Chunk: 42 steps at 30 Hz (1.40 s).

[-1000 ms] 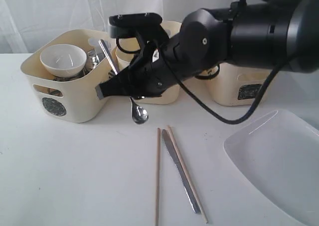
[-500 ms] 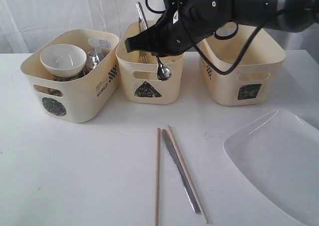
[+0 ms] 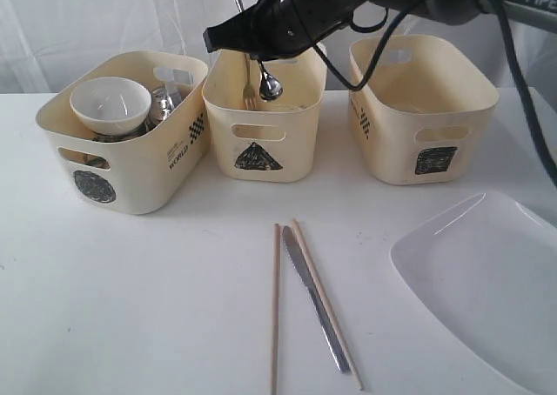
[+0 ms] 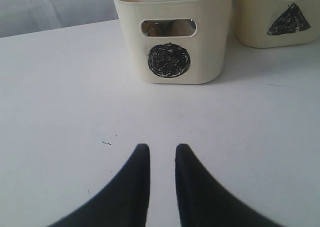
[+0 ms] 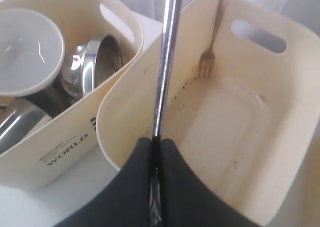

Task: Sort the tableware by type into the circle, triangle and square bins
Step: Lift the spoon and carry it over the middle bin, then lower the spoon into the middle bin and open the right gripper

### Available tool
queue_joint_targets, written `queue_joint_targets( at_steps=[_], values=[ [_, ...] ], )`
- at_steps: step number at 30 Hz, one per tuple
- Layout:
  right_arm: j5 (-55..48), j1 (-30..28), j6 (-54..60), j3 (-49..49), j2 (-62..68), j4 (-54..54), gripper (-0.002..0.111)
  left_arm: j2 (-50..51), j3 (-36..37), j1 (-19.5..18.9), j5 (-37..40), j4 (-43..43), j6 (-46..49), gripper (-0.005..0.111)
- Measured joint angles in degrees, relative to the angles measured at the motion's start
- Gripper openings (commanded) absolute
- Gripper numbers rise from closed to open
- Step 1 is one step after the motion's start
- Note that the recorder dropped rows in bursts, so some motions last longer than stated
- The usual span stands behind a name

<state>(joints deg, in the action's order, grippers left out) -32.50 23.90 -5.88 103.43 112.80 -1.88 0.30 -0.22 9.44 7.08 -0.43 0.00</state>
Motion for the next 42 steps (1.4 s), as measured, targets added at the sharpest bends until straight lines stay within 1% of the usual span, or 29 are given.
queue_joint_targets(
  at_steps=[5,13,21,27,36,42],
  values=[
    [-0.2,-1.0,0.5,3.2,2.2,-0.1,0.0,0.0,0.0,0.0,0.0,0.0,0.0,0.025],
    [0.5,-2.4,0.6,3.9,3.2,-0.1,0.0,0.0,0.0,0.0,0.0,0.0,0.0,0.025],
    [8.1,-3.6,0.7,4.0,6.1,-0.2,0.0,0.0,0.0,0.0,0.0,0.0,0.0,0.025],
    [10.7,-5.3,0.8,4.0,8.3,-0.2,0.0,0.0,0.0,0.0,0.0,0.0,0.0,0.025],
    [9.9,-6.2,0.8,4.3,9.0,0.5,0.0,0.0,0.0,0.0,0.0,0.0,0.0,0.025],
    [8.8,-6.2,2.1,4.3,9.8,3.2,0.0,0.0,0.0,0.0,0.0,0.0,0.0,0.025]
  ],
)
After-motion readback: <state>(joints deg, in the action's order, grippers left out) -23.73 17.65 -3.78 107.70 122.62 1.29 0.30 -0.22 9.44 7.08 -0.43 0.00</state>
